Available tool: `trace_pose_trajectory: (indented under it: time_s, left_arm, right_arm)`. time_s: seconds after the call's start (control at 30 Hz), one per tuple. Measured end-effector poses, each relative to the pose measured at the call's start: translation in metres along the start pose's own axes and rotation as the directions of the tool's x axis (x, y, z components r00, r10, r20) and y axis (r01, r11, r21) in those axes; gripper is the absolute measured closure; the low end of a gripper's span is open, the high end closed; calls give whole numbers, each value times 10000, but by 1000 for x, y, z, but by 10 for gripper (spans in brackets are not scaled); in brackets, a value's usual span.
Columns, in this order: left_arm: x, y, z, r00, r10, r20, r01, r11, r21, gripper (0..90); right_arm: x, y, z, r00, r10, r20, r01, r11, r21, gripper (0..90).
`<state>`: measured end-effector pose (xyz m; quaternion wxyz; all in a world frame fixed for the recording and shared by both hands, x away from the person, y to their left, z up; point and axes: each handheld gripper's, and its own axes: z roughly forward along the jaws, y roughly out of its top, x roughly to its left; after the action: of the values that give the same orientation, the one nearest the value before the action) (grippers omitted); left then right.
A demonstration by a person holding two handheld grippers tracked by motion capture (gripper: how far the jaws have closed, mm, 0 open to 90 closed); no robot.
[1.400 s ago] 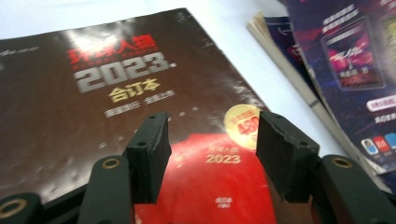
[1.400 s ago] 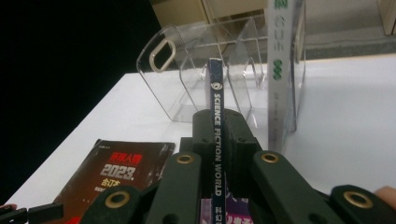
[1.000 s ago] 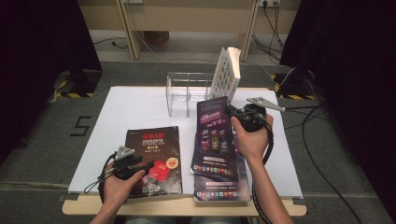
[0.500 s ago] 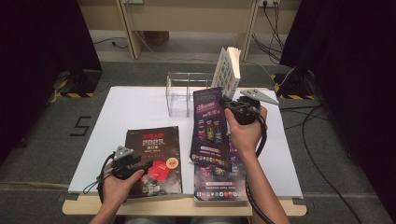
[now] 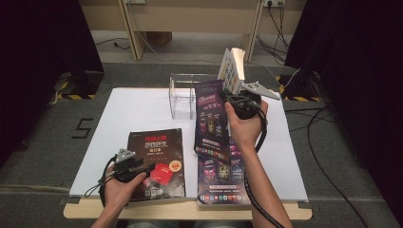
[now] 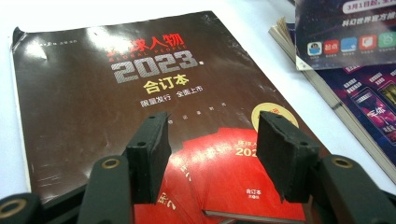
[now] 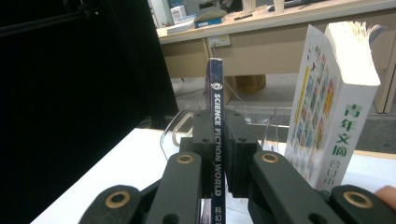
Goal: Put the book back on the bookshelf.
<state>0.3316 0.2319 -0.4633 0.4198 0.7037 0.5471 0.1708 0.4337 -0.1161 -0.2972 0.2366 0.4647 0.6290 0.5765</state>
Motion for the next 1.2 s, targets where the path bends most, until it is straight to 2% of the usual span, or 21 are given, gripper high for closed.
trace_pose_trajectory:
  time_s: [1.2]
  left_arm:
    - [-1,-1,2,10000,92,22,-92,10000,22,432]
  right_arm:
    - [6,19,28,9999,-97,65,100,9987,-503,850]
